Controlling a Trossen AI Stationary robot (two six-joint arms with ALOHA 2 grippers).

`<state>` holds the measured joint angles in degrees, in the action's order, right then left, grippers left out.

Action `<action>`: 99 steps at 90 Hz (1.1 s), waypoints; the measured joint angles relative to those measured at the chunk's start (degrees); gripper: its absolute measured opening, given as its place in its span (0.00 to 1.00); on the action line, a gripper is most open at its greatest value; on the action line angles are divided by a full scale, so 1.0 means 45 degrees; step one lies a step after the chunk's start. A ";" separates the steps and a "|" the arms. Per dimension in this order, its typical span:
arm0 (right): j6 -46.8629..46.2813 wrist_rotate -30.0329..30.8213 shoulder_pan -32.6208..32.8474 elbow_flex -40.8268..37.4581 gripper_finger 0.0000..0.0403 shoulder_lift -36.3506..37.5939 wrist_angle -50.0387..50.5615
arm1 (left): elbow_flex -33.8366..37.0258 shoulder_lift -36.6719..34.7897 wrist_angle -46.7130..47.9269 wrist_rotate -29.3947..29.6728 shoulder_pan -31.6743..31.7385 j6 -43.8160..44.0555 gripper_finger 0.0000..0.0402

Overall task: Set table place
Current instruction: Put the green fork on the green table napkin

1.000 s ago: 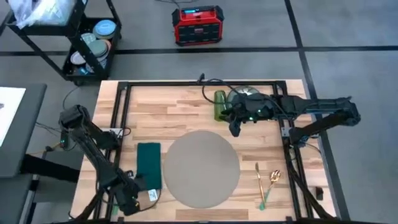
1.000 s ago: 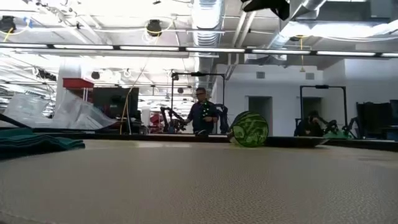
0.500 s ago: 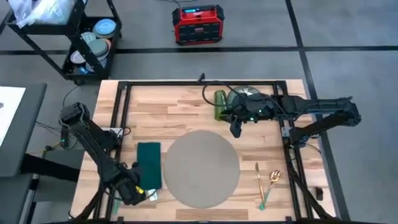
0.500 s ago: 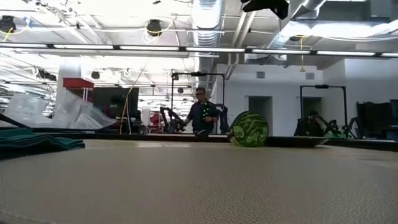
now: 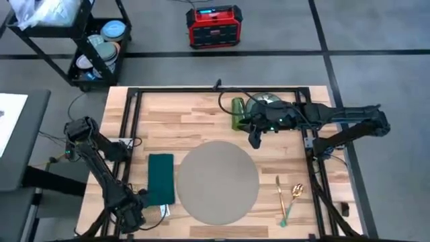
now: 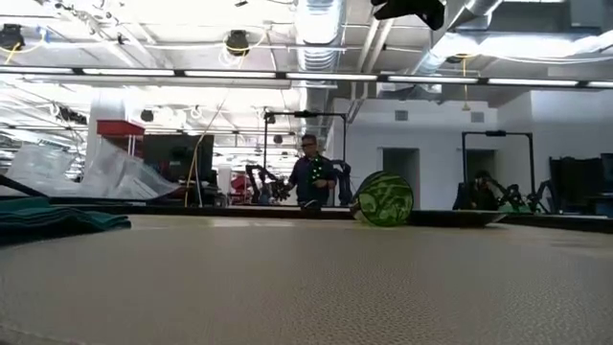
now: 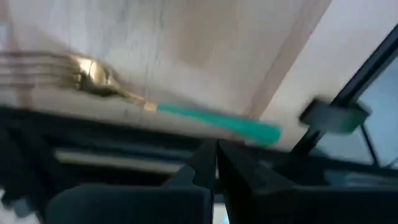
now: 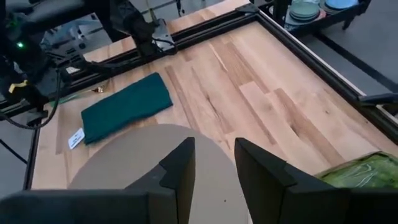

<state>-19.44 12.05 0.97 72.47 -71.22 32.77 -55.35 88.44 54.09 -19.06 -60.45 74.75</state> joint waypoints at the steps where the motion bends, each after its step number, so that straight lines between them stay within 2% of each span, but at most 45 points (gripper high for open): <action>1: 0.0000 -0.0003 0.0000 0.0000 0.25 0.0000 0.0000 | 0.0000 0.0003 0.0001 -0.0008 -0.0049 -0.0039 0.00; 18: -0.0012 -0.0081 -0.0158 0.0000 0.25 0.0005 -0.0025 | 0.0027 0.0157 0.0049 0.0001 -0.0766 -0.0396 0.00; 37: -0.0027 -0.0075 -0.0337 0.0000 0.25 0.0002 -0.0550 | 0.0067 0.0161 0.0080 0.0990 -0.1145 -0.0771 0.00; 61: -0.0017 -0.0076 -0.0403 0.0589 0.25 0.0002 -0.0529 | 0.1731 0.0156 -0.2777 0.0455 -0.1603 0.0054 0.00; 75: 0.0207 -0.0067 -0.0519 0.1323 0.25 0.0005 -0.0233 | 0.1938 0.0132 -0.3163 0.0269 -0.1152 -0.0486 0.00; 93: 0.0637 0.0011 -0.0840 0.1729 0.25 0.0010 -0.0370 | 0.1933 0.0171 -0.4190 0.0666 -0.0122 -0.1590 0.00; 99: 0.0639 0.0011 -0.0848 0.1729 0.25 0.0005 -0.0379 | 0.1889 0.0160 -0.4015 0.1067 0.0030 -0.1303 0.00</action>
<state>-16.57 12.10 -2.84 80.25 -71.20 31.07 -46.85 89.16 36.02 -14.26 -60.31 68.88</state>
